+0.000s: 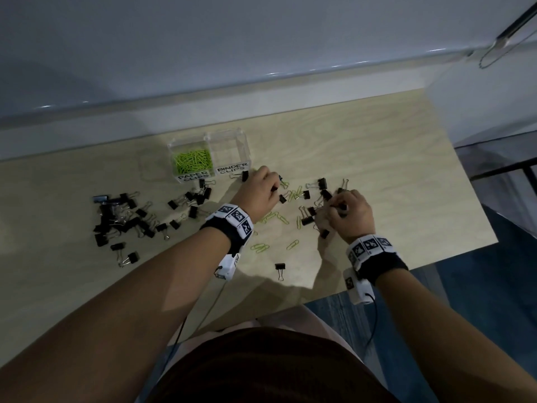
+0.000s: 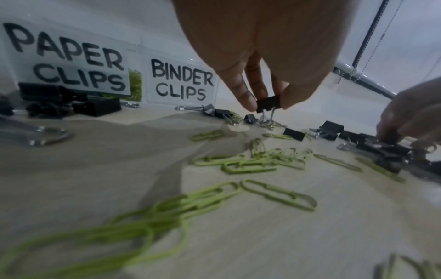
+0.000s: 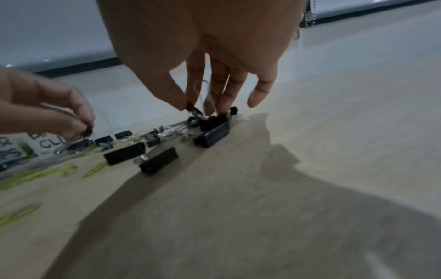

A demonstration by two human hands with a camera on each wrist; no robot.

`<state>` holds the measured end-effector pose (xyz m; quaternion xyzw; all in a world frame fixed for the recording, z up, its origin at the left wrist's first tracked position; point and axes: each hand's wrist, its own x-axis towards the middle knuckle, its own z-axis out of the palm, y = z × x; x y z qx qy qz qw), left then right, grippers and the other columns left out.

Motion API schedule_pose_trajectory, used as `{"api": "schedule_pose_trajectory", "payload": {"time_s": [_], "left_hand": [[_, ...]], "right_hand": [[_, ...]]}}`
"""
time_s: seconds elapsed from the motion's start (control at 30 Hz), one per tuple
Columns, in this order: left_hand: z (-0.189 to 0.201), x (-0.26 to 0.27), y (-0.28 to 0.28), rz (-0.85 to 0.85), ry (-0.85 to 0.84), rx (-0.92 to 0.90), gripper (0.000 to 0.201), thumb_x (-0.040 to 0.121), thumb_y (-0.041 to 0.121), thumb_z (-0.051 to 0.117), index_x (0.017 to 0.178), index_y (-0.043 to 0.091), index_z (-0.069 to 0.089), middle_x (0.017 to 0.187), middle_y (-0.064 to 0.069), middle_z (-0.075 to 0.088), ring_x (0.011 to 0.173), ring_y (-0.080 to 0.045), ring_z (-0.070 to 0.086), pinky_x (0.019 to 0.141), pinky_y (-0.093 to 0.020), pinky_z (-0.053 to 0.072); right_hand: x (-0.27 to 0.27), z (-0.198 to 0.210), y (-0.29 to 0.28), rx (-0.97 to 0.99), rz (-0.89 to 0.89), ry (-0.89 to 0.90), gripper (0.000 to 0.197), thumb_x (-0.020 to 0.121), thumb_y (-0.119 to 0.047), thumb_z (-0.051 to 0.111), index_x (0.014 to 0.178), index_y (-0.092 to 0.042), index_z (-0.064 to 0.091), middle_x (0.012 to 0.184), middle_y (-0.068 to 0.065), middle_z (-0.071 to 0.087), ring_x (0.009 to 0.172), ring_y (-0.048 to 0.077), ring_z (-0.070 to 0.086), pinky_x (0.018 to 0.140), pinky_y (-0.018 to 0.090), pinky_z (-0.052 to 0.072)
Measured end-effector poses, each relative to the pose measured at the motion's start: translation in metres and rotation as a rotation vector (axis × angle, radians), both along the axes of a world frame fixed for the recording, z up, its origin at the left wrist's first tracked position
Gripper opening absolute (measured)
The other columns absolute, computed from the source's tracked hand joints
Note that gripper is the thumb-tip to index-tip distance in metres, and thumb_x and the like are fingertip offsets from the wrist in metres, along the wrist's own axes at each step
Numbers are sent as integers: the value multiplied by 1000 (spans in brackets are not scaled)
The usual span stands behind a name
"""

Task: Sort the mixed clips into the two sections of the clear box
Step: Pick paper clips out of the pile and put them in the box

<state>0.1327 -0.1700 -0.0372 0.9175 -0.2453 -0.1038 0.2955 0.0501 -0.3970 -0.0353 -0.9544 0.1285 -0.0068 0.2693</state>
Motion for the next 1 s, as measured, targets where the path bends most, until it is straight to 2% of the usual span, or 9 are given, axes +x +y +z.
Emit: {"api": "schedule_pose_trajectory", "payload": {"time_s": [0.1,0.2,0.37,0.47,0.63,0.73,0.8,0.9,1.0], "left_hand": [[7,3,-10,-15,28,-91,22,90,18,57,107,6,55,112,-8,51,89,-18,55,75,-24,43],[4,2,-17,-53,53,-18,32,86,25,64,111,8,55,112,-7,50,92,-18,52,80,-29,47],[-2,-2,-21,-95,109,109,27,83,18,67,108,10,61,107,-9,55,98,-26,53,86,-39,48],[-2,-1,-24,-105,98,126,22,85,8,58,106,7,61,105,-12,57,98,-29,53,85,-39,47],[-1,5,-26,-10,86,-40,19,83,7,56,101,8,59,101,-10,55,89,-25,54,77,-39,51],[6,11,-32,-17,13,-96,21,86,8,57,107,7,60,106,-10,54,89,-24,55,77,-37,52],[8,10,-37,-104,-37,20,27,87,10,57,114,11,60,113,-10,53,103,-27,49,80,-41,51],[5,1,-38,-241,-150,307,40,85,10,60,124,21,56,129,-7,47,118,-31,39,89,-44,43],[3,-9,-31,-262,-165,414,46,87,10,56,130,25,50,143,-8,36,127,-34,30,101,-50,32]], "right_hand": [[1,-4,7,-57,69,-21,13,75,-19,65,86,-13,64,90,6,59,80,27,57,69,45,52],[5,-6,27,-79,153,-14,16,76,-26,68,85,-13,65,85,6,60,76,26,57,68,43,51],[2,-12,49,-84,139,42,15,73,-13,72,84,-4,67,84,12,58,79,31,55,67,36,51],[1,-14,51,-63,120,-19,9,78,-6,64,73,1,63,74,14,55,67,30,53,57,37,51],[-7,-18,39,25,141,-115,25,88,-22,58,70,-4,55,71,10,52,61,25,48,53,31,45],[-13,-16,24,55,174,-95,10,78,-10,62,74,-2,58,75,13,55,61,27,51,53,34,49],[-16,-15,16,67,183,-101,4,71,0,61,74,0,58,73,14,55,59,28,51,51,37,49],[-17,-16,9,57,187,-142,9,71,-2,54,75,1,62,74,14,57,59,28,53,49,36,49],[-17,-18,12,-58,191,-124,10,75,0,61,81,-4,68,81,11,59,71,28,55,55,39,51]]}}
